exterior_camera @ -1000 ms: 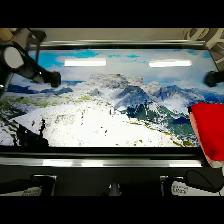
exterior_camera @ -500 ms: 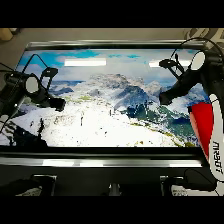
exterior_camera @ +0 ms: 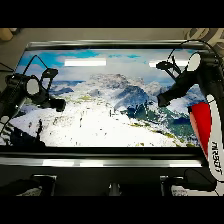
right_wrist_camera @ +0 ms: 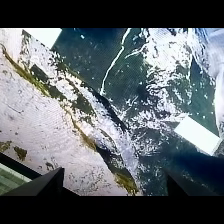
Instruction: Fold the shirts.
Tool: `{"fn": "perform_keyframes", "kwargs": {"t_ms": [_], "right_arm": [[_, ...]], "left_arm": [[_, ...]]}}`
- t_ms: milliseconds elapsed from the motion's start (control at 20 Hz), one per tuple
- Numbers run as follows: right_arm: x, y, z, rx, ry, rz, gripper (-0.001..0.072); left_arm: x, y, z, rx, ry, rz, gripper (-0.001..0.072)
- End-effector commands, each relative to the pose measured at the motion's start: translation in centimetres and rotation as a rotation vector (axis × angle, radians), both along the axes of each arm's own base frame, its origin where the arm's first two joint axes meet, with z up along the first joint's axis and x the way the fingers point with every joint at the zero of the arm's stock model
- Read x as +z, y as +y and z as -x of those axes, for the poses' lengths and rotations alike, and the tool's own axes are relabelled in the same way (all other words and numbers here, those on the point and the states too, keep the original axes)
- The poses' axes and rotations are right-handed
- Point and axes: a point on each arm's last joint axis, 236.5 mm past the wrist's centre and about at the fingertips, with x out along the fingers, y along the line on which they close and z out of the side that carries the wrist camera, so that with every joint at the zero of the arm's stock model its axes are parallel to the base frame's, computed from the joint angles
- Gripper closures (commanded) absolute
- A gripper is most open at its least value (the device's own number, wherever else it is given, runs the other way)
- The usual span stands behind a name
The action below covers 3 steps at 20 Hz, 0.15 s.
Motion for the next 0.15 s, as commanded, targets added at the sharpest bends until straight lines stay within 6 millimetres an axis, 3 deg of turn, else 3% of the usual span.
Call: {"fn": "perform_keyframes", "kwargs": {"t_ms": [0,100], "right_arm": [[-0.03,0.04,0.06,0.002,0.003,0.0,0.0041],[-0.03,0.04,0.06,0.001,0.003,0.0,0.0041]], "left_arm": [[-0.02,0.01,-0.03,0.001,-0.001,0.0,0.0086],[-0.02,0.01,-0.03,0.001,-0.001,0.0,0.0086]]}}
